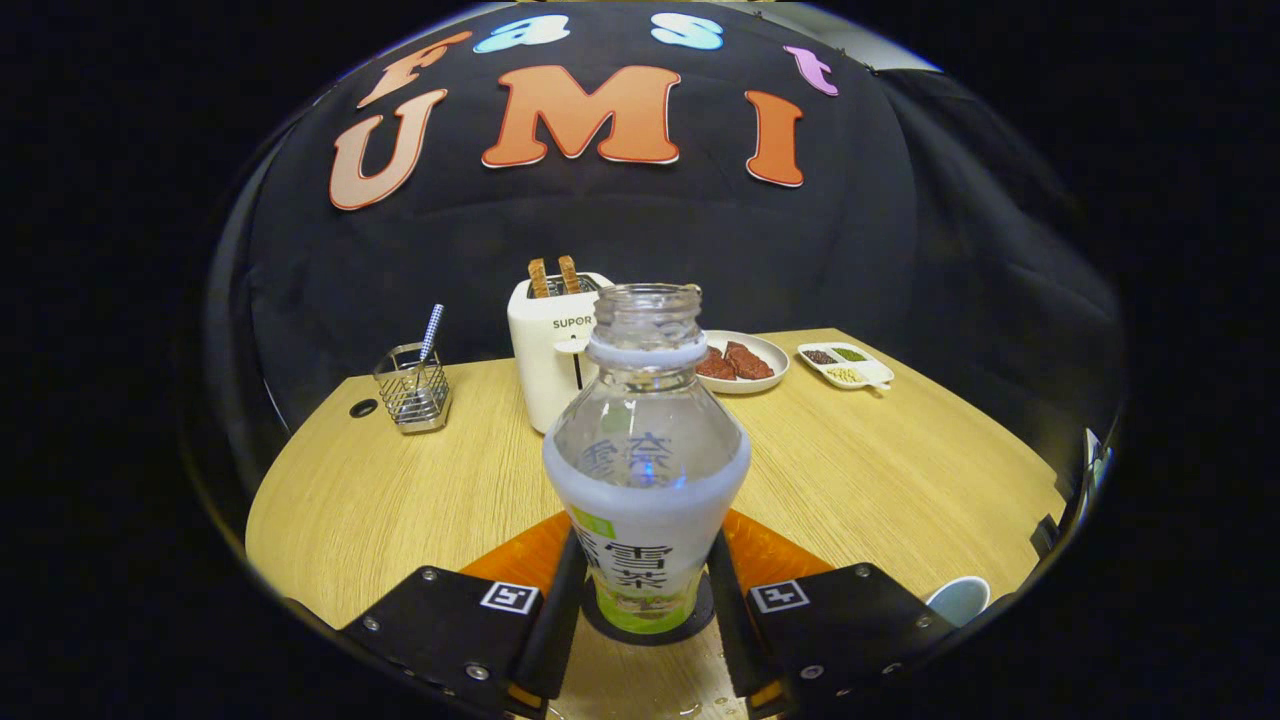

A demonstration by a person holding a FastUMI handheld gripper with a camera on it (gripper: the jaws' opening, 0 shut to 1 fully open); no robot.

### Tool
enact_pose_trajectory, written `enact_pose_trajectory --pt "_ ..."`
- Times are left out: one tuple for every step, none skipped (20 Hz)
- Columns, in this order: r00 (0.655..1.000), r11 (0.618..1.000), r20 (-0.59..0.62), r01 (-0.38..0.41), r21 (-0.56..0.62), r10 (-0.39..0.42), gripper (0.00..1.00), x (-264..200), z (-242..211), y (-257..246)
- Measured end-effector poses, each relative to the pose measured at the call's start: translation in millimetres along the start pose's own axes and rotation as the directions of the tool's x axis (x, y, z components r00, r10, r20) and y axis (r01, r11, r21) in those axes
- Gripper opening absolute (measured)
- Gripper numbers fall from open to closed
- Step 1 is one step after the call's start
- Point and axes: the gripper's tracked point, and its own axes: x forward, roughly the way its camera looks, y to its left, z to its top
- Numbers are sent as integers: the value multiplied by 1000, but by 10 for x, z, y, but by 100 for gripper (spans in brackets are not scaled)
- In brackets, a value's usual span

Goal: Take the bottle from table, then pour the juice into the cup, finally place the bottle on the coaster

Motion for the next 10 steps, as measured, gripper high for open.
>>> enact_pose_trajectory --pt "1000 1000 2 -4 4 4 63 7 0 8" --pt "1000 1000 10 -6 4 6 64 8 20 6" --pt "1000 1000 10 -7 6 7 64 -4 18 -3" --pt "1000 1000 10 -12 10 12 65 2 27 3" --pt "1000 1000 16 -13 16 13 66 -6 33 -3" --pt "1000 1000 17 -6 19 6 67 -13 41 -17" --pt "1000 1000 13 5 17 -5 69 -23 23 -38" --pt "1000 1000 13 10 17 -10 76 -55 1 -54" --pt "1000 1000 16 7 22 -7 80 -88 -8 -49" --pt "1000 1000 21 -1 28 1 90 -109 -7 -31"
